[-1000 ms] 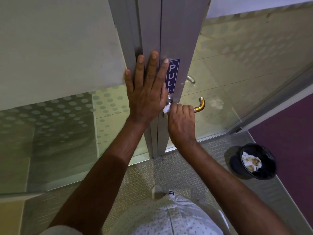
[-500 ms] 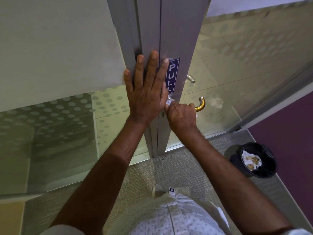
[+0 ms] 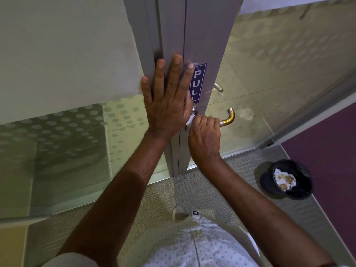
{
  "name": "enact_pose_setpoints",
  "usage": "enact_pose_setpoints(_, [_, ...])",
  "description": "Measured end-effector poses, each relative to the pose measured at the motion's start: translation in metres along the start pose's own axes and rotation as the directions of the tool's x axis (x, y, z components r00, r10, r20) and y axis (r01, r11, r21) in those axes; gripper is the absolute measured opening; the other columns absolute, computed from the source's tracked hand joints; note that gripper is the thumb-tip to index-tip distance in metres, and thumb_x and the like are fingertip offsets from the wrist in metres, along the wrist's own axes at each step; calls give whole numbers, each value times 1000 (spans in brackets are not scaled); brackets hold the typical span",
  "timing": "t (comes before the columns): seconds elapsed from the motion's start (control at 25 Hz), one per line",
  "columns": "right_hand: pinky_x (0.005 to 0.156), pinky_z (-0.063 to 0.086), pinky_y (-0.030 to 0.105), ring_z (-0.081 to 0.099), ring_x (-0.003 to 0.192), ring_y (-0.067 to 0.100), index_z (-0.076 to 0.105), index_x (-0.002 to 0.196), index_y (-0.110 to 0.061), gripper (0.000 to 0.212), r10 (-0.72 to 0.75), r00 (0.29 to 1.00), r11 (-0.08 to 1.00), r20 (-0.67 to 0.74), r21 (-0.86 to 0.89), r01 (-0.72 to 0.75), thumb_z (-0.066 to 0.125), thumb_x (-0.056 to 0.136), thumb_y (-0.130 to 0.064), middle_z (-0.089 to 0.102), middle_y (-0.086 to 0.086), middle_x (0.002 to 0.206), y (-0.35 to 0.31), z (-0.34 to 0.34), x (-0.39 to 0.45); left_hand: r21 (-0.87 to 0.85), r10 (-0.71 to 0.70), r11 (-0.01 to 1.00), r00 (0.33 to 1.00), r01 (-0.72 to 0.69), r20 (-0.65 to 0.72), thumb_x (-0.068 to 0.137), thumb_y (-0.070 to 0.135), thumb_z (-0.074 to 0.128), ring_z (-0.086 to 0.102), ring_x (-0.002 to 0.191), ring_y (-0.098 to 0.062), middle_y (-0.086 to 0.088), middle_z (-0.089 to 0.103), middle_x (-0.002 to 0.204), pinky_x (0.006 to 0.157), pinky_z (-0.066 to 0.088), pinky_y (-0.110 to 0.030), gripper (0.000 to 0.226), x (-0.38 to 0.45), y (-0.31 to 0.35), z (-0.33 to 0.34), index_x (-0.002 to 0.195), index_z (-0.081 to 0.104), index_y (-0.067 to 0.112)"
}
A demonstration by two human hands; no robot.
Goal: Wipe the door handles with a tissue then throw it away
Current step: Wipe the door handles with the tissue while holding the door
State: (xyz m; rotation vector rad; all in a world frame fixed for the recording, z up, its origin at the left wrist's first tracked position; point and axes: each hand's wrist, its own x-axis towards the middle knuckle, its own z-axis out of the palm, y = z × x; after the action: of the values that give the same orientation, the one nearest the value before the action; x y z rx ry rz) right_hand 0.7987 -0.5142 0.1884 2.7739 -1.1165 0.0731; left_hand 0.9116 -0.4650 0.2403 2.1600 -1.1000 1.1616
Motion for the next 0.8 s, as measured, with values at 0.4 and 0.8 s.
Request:
enact_pose_setpoints(0.4, [92, 41, 44, 57, 78, 24, 58, 107, -14, 40, -69, 990, 957, -119, 274, 99, 26, 112, -38, 55, 2, 83, 20, 10, 12, 1, 2, 1000, 1000, -2, 10, 110, 46, 38, -31, 157, -17, 8, -35, 168, 128, -20, -46, 53, 0, 0, 0, 158, 31, 24])
enact_pose_setpoints(0.8, [119, 22, 50, 55, 96, 30, 51, 108, -14, 18, -250, 920, 962, -303, 29, 271, 38, 97, -6, 56, 7, 97, 65, 43, 2, 0, 12, 1000, 1000, -12, -7, 110, 44, 42, -29, 159, -19, 5, -32, 169, 129, -19, -47, 53, -1, -2, 5, 158, 33, 24])
